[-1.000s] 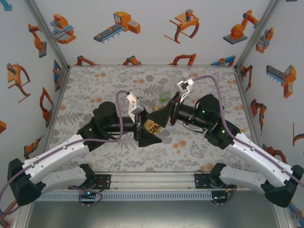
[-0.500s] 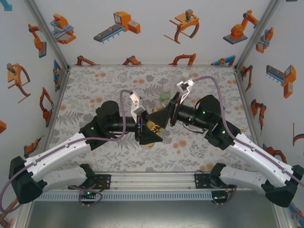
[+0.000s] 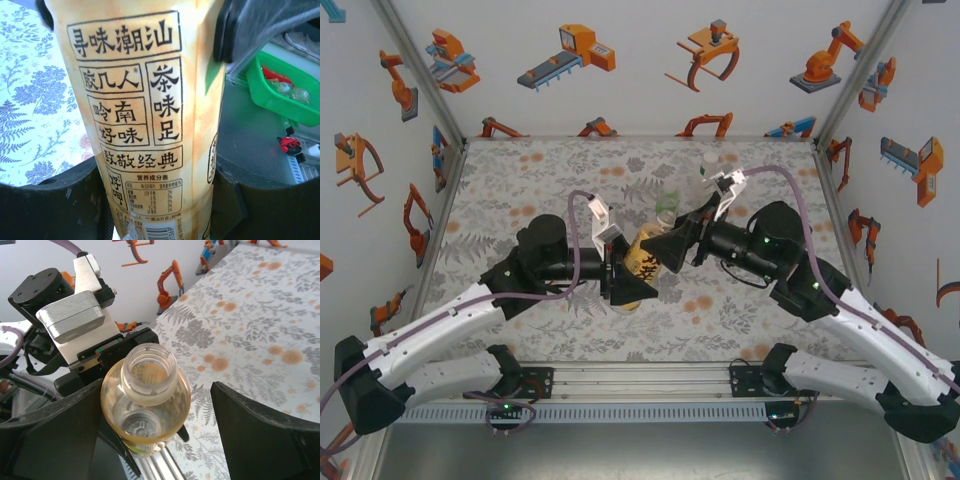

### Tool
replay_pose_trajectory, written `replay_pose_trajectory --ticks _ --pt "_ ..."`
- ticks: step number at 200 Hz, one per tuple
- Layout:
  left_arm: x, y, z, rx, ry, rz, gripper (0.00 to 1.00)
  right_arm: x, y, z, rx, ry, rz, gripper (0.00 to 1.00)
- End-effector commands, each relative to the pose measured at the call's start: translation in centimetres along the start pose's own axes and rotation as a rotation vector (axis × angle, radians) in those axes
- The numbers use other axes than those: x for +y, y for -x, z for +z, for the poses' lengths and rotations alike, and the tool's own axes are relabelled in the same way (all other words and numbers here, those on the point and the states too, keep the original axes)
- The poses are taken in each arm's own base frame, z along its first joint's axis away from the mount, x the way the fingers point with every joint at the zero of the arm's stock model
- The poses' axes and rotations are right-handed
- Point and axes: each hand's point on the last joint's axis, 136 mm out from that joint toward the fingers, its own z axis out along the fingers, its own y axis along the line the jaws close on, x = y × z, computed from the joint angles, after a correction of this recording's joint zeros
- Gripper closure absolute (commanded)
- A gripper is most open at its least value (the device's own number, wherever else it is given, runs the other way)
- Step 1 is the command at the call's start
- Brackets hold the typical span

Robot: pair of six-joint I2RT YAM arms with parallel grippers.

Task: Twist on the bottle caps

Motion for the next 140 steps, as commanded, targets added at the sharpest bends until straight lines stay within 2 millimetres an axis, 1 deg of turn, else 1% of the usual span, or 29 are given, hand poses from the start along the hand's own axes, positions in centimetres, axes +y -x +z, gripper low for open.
replay_pose_trajectory --ticks 1,26,60,77,103,123,140 --pt "-0.3 0.3 -1.2 -0.012 0.034 0.049 0.54 -1.8 2.1 -1.7 -0.041 -0.154 -0.100 0.24" --pt "0.7 -0.5 -2.1 0.006 0.119 0.050 0.64 -2.8 2.3 -1.7 0.007 -0.227 -0.160 0.23" --pt "1.5 -1.2 -3.6 0.006 0.209 0.053 0.72 -4.1 2.4 -0.7 0.056 -0.304 -0.190 0.24" --pt "1.9 -1.5 -4.5 0.005 0.259 0.053 0.78 -5.5 2.2 -0.3 0.083 -0.359 -0.183 0.24" --pt "1.9 -1.9 -5.8 -0.008 0.302 0.052 0.86 -9.2 1.1 0.2 0.146 -0.469 -0.109 0.27" --pt "1.8 -2.1 -6.6 -0.019 0.320 0.049 0.92 -13.3 -0.1 0.0 0.200 -0.573 0.022 0.31" --pt "1.8 -2.3 -7.3 -0.017 0.340 0.046 0.94 -16.2 -1.5 -0.2 0.252 -0.631 0.108 0.35"
